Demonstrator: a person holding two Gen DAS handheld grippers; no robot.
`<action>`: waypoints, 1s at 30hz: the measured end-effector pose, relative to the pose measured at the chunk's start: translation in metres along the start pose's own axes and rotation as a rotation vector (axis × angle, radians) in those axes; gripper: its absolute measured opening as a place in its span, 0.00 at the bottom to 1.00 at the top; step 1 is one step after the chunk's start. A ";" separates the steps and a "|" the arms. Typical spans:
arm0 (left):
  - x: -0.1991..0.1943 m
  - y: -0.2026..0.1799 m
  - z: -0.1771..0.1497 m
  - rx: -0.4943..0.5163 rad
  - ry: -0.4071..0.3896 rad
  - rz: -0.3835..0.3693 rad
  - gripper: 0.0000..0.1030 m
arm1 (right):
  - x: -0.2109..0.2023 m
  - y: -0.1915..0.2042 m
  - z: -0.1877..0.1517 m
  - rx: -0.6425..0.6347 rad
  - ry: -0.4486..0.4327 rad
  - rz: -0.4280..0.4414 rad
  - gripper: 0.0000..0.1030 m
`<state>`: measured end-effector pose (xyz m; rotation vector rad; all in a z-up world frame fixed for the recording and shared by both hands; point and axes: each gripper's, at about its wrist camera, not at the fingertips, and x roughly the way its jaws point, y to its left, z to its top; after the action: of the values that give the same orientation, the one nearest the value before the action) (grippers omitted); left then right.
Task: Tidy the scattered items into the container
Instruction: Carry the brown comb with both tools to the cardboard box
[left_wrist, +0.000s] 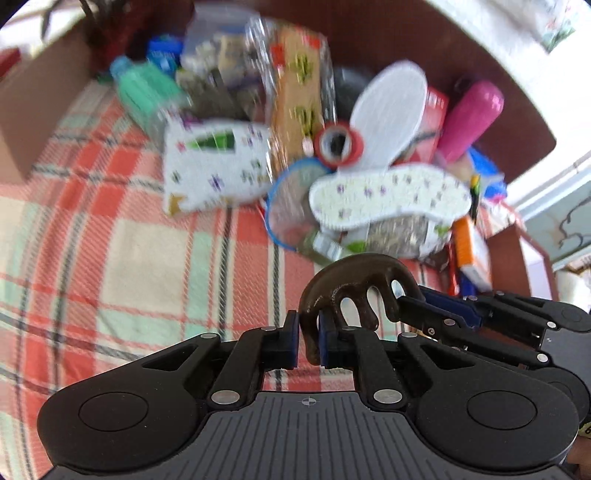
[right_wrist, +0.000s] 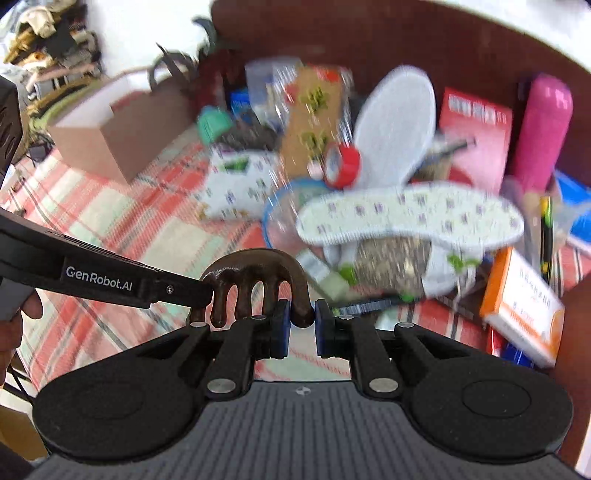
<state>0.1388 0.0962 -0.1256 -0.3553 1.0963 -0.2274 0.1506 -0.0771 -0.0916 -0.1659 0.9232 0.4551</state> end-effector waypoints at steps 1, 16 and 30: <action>-0.007 0.003 0.002 -0.002 -0.019 0.006 0.06 | -0.003 0.004 0.005 -0.009 -0.018 0.006 0.15; -0.124 0.105 0.053 -0.080 -0.261 0.114 0.06 | 0.000 0.121 0.111 -0.220 -0.210 0.101 0.15; -0.172 0.301 0.156 -0.076 -0.250 0.134 0.06 | 0.095 0.284 0.226 -0.232 -0.209 0.111 0.15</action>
<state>0.2043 0.4602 -0.0378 -0.3662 0.8789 -0.0212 0.2374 0.2802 -0.0167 -0.2736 0.6756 0.6701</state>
